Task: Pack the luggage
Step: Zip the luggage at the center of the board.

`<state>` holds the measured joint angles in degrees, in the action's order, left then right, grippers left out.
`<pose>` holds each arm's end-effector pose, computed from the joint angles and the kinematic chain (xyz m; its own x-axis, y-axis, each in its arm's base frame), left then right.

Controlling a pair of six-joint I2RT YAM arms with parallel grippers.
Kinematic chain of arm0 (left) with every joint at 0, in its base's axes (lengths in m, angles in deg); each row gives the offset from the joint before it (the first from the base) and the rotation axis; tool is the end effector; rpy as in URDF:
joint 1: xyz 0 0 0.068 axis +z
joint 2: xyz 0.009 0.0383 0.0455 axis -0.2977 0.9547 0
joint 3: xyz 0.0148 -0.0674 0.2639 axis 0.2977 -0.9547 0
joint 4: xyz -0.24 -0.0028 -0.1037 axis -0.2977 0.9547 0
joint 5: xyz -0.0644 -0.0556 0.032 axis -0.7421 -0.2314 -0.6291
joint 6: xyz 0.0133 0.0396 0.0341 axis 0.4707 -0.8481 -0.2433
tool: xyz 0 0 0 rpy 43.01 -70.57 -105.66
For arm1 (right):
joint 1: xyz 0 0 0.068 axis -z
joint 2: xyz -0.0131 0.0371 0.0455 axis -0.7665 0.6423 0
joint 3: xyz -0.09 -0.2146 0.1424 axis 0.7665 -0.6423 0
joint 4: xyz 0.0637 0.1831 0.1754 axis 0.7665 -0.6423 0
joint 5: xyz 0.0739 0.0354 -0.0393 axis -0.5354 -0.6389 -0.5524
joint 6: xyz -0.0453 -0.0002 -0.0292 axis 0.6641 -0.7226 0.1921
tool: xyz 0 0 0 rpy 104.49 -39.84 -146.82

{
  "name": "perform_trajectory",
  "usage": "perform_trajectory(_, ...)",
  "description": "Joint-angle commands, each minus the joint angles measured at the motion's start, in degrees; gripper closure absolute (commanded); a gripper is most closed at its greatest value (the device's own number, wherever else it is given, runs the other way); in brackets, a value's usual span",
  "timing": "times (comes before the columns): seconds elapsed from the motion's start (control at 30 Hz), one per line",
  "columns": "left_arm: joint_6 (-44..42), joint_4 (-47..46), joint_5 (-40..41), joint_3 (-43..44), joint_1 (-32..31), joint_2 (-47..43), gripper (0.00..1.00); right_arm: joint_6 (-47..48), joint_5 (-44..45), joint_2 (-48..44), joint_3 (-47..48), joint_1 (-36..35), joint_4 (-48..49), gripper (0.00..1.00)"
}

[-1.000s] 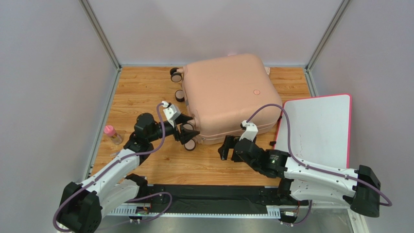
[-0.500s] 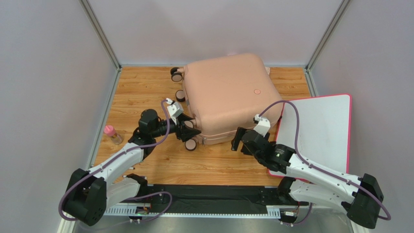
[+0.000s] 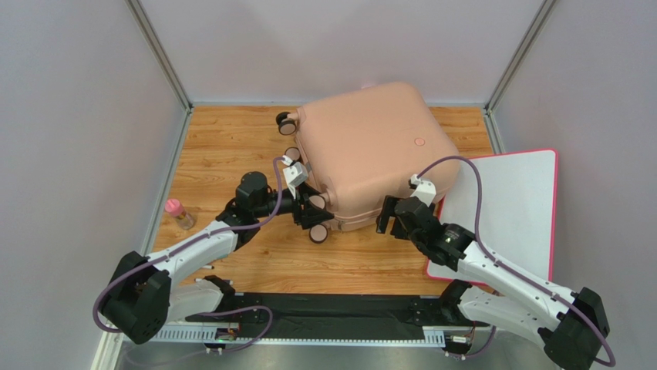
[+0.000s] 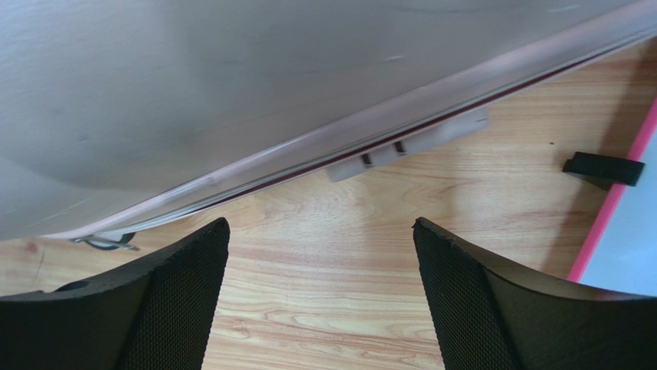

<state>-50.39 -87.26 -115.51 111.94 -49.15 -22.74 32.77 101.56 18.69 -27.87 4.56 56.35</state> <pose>0.1964 -0.1509 0.2483 -0.3421 0.0253 -0.9393 0.9081 0.2657 -0.3236 0.1369 0.1177 0.2313 -0.6763 0.1820 -0.7138 0.0139 0.9720 0.2346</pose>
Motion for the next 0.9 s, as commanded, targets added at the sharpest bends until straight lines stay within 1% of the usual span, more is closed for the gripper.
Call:
perform_trajectory(0.0, 5.4, -1.4, -4.1, 2.1, -5.0, 0.7, 1.0, 3.5, -4.0, -1.7, 0.9, -1.2, 4.0, 0.12)
perform_trajectory(0.1, 8.9, -1.6, -0.7, 3.6, -7.8, 1.3, 1.0, 2.9, -4.2, -5.3, -2.0, -4.5, 7.1, 0.14)
perform_trajectory(0.2, 13.0, -1.5, 2.1, 5.0, -8.8, 1.9, 1.0, 1.6, -3.4, -9.2, -5.7, -9.3, 10.4, 0.15)
perform_trajectory(0.27, 15.8, -2.1, 3.1, 5.1, -8.9, 2.1, 1.0, 0.8, -3.8, -10.2, -8.7, -10.8, 14.5, 0.17)
perform_trajectory(0.47, 22.4, -5.9, 3.8, 5.1, -9.7, 1.9, 1.0, 0.4, -2.9, -9.3, -12.6, -14.6, 22.3, 0.21)
perform_trajectory(0.6, 24.6, -6.0, 3.8, 6.7, -10.9, 2.0, 1.0, 2.4, 0.2, -10.3, -14.0, -19.0, 26.8, 0.23)
perform_trajectory(0.7, 26.7, -6.0, 3.9, 7.2, -11.3, 1.8, 1.0, 5.7, 2.2, -10.1, -14.6, -20.4, 30.0, 0.24)
perform_trajectory(0.73, 27.5, -6.0, 3.9, 7.3, -11.5, 1.7, 1.0, 6.2, 2.3, -9.8, -14.8, -20.5, 32.5, 0.24)
perform_trajectory(0.87, 29.1, -6.0, 4.3, 7.7, -11.8, 1.3, 1.0, 8.7, 3.7, -7.7, -14.8, -20.6, 34.2, 0.25)
